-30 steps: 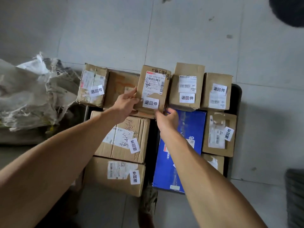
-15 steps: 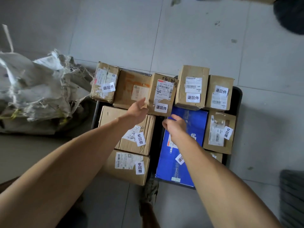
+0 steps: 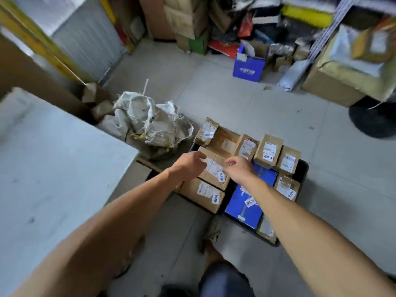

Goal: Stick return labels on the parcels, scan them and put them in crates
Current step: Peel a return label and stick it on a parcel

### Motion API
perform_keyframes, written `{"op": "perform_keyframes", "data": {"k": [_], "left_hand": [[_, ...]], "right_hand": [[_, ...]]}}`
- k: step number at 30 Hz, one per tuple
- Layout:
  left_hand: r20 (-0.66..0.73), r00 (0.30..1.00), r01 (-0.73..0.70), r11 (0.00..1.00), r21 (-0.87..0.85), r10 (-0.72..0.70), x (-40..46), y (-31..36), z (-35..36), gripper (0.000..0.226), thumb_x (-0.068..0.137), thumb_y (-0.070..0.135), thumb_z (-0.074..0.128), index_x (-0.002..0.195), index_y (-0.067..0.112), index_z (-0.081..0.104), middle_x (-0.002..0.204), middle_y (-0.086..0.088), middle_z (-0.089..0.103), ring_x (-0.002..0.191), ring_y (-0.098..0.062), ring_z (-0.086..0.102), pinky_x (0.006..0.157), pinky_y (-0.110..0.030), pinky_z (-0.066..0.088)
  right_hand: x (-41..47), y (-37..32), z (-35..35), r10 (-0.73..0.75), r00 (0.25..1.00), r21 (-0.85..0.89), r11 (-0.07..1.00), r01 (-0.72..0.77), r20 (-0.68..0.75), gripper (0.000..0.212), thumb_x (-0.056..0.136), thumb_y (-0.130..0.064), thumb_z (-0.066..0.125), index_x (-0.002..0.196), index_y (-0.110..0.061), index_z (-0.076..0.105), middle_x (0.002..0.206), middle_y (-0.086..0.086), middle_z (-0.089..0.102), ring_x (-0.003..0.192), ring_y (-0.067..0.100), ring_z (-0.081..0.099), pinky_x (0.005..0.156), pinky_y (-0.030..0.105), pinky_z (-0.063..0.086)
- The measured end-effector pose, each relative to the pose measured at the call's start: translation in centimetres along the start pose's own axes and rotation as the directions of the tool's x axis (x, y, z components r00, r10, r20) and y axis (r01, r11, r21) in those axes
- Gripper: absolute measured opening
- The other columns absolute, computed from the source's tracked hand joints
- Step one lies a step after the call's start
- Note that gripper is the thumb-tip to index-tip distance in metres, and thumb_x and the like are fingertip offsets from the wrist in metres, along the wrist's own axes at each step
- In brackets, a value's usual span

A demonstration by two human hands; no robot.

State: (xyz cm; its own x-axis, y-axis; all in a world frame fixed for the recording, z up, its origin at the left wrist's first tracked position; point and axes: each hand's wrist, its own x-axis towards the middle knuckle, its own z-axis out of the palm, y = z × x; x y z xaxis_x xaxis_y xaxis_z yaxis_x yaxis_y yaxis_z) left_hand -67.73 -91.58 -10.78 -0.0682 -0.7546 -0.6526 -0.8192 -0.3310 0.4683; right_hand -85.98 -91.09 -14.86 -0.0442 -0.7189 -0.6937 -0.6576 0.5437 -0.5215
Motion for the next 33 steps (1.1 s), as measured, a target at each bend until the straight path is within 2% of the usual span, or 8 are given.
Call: {"op": "perform_keyframes", "data": {"k": [3, 5, 8, 13, 19, 24, 28, 33], "left_hand": [[-0.156, 0.987, -0.026, 0.992, 0.124, 0.045, -10.2, -3.9, -4.6, 0.036, 0.098, 0.024, 0.054, 0.131, 0.014, 0.064, 0.126, -0.009, 0.067, 0.117, -0.027, 0.062, 0.098, -0.035, 0.050], [-0.307, 0.951, 0.039, 0.982, 0.184, 0.019, -17.3, -8.9, -6.9, 0.039, 0.099, 0.033, 0.054, 0.133, 0.016, 0.062, 0.131, -0.007, 0.065, 0.123, -0.029, 0.058, 0.100, -0.038, 0.049], [-0.505, 0.855, 0.266, 0.935, 0.234, -0.117, -28.6, -18.2, -8.5, 0.046, 0.098, 0.042, 0.051, 0.139, 0.021, 0.055, 0.138, -0.005, 0.059, 0.130, -0.029, 0.050, 0.102, -0.039, 0.044], [-0.656, 0.603, 0.597, 0.802, -0.008, -0.455, -48.8, -33.2, -5.2, 0.044, 0.096, 0.040, 0.052, 0.134, 0.020, 0.058, 0.134, -0.007, 0.060, 0.125, -0.030, 0.052, 0.097, -0.041, 0.045], [-0.610, 0.266, 0.794, 0.529, -0.301, -0.746, -70.1, -43.2, 5.4, 0.034, 0.094, 0.032, 0.049, 0.120, 0.015, 0.063, 0.125, -0.009, 0.062, 0.119, -0.032, 0.053, 0.093, -0.041, 0.044], [-0.477, 0.079, 0.839, 0.316, -0.443, -0.876, -80.5, -47.4, 12.7, 0.036, 0.096, 0.034, 0.048, 0.124, 0.014, 0.058, 0.128, -0.011, 0.057, 0.123, -0.032, 0.048, 0.097, -0.043, 0.040], [-0.381, -0.011, 0.833, 0.202, -0.516, -0.925, -85.3, -50.3, 16.7, 0.039, 0.098, 0.036, 0.047, 0.128, 0.012, 0.055, 0.130, -0.012, 0.054, 0.125, -0.033, 0.046, 0.097, -0.043, 0.039], [-0.329, -0.083, 0.805, 0.131, -0.578, -0.941, -89.7, -56.1, 19.0, 0.037, 0.096, 0.036, 0.047, 0.124, 0.013, 0.057, 0.126, -0.011, 0.056, 0.122, -0.032, 0.047, 0.097, -0.043, 0.040]], "right_hand": [[-6.5, -5.3, 4.1, -0.178, 0.981, -0.197, 0.962, 0.189, 0.074, 0.037, 0.084, -0.023, 0.070, 0.120, -0.023, 0.065, 0.126, 0.003, 0.065, 0.111, 0.024, 0.062, 0.094, 0.035, 0.053], [-11.5, -9.5, 7.9, -0.312, 0.936, -0.324, 0.879, 0.350, 0.163, 0.035, 0.086, -0.024, 0.066, 0.121, -0.021, 0.063, 0.121, 0.005, 0.063, 0.107, 0.026, 0.061, 0.089, 0.035, 0.052], [-19.7, -15.6, 15.0, -0.498, 0.816, -0.497, 0.650, 0.575, 0.292, 0.026, 0.089, -0.025, 0.060, 0.113, -0.017, 0.059, 0.111, 0.003, 0.058, 0.101, 0.027, 0.059, 0.079, 0.033, 0.047], [-34.1, -22.0, 30.3, -0.639, 0.550, -0.551, 0.228, 0.803, 0.538, 0.046, 0.091, -0.025, 0.057, 0.136, -0.016, 0.053, 0.133, 0.008, 0.058, 0.122, 0.031, 0.055, 0.089, 0.037, 0.047], [-51.6, -22.0, 48.2, -0.599, 0.202, -0.384, -0.192, 0.903, 0.775, 0.038, 0.089, -0.028, 0.059, 0.125, -0.016, 0.058, 0.124, 0.007, 0.062, 0.113, 0.030, 0.057, 0.084, 0.038, 0.052], [-63.1, -18.7, 58.3, -0.458, -0.063, -0.175, -0.459, 0.871, 0.887, 0.040, 0.087, -0.030, 0.060, 0.125, -0.019, 0.056, 0.118, 0.005, 0.062, 0.112, 0.029, 0.055, 0.079, 0.036, 0.049], [-68.9, -16.1, 64.1, -0.299, -0.207, -0.017, -0.604, 0.797, 0.932, 0.052, 0.092, -0.037, 0.061, 0.139, -0.020, 0.049, 0.131, 0.006, 0.058, 0.121, 0.029, 0.052, 0.090, 0.039, 0.049], [-74.2, -15.3, 72.3, -0.203, -0.264, 0.055, -0.687, 0.724, 0.943, 0.048, 0.093, -0.035, 0.061, 0.137, -0.019, 0.049, 0.129, 0.007, 0.058, 0.120, 0.029, 0.051, 0.088, 0.038, 0.047]]}}
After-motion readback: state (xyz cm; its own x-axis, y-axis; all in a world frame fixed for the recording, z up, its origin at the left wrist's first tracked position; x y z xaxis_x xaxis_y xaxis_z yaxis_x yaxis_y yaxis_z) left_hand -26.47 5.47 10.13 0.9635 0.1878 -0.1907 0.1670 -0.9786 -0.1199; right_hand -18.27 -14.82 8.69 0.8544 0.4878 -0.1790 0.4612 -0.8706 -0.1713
